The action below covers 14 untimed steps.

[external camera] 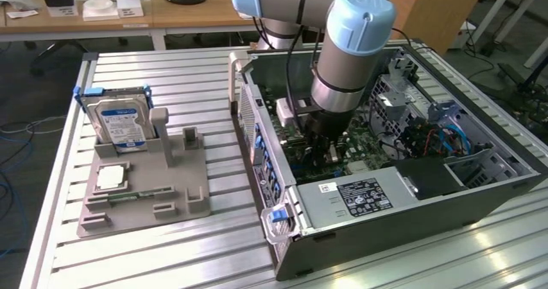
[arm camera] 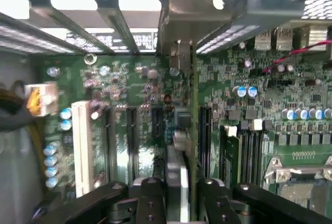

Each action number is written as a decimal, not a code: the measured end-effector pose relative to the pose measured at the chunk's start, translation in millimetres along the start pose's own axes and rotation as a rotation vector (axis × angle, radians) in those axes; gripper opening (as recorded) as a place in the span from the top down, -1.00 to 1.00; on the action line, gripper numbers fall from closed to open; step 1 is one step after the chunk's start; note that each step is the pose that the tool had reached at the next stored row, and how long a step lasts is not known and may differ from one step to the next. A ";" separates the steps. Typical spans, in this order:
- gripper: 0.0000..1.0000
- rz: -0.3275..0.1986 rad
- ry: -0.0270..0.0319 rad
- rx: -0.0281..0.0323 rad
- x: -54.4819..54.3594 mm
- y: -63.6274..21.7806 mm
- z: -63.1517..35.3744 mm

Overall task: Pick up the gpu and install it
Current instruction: 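Insert the gpu into the slot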

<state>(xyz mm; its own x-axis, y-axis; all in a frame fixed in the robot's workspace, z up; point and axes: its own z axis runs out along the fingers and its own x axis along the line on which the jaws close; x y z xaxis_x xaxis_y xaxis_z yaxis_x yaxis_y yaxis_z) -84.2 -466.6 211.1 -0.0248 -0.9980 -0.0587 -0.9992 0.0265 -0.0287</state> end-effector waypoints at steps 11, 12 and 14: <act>0.31 -0.001 0.0015 0.0043 -1.3 -0.8 -24.0; 0.31 -0.001 0.0016 0.0045 -1.5 -0.9 -28.0; 0.31 -0.001 0.0016 0.0047 -2.0 -1.2 -36.0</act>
<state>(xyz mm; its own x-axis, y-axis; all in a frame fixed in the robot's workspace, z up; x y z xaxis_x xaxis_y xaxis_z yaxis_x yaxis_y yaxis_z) -84.1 -466.7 247.2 -0.0241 -0.9981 -0.0571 -0.9991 0.0261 -0.0334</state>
